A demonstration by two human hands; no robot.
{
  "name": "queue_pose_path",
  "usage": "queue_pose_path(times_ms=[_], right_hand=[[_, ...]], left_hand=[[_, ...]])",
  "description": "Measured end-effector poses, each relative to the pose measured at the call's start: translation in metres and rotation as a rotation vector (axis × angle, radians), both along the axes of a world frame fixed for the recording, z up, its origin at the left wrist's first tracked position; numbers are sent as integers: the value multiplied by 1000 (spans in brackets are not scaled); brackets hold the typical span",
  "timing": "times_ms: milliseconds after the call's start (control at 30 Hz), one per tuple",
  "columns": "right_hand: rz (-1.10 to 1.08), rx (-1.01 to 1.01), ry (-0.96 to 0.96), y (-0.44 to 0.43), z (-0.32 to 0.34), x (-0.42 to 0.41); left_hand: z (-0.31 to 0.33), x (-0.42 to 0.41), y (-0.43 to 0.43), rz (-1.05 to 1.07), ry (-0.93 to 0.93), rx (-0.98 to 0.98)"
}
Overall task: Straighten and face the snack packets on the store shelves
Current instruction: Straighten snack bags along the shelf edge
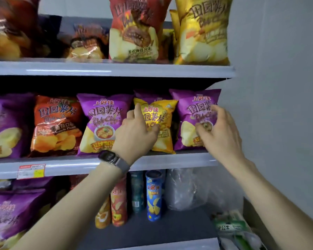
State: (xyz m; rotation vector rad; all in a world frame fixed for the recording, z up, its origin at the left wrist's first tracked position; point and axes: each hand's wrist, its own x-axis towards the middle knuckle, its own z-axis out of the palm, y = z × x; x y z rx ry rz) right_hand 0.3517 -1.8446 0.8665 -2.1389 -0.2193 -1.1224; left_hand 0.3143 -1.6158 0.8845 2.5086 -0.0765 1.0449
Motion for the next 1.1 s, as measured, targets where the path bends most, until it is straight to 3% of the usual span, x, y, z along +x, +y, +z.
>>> queue_pose_path(times_ms=[200, 300, 567, 1000, 1100], right_hand=[[252, 328, 249, -30, 12, 56], [313, 369, 343, -42, 13, 71], [555, 359, 452, -48, 5, 82], [602, 624, 242, -69, -6, 71], [605, 587, 211, -73, -3, 65]], left_hand=[[16, 23, -9, -25, 188, -217], [17, 28, -16, -43, 250, -327], [-1, 57, -16, -68, 192, -547], [17, 56, -31, -115, -14, -502], [20, 37, -20, -161, -6, -549]])
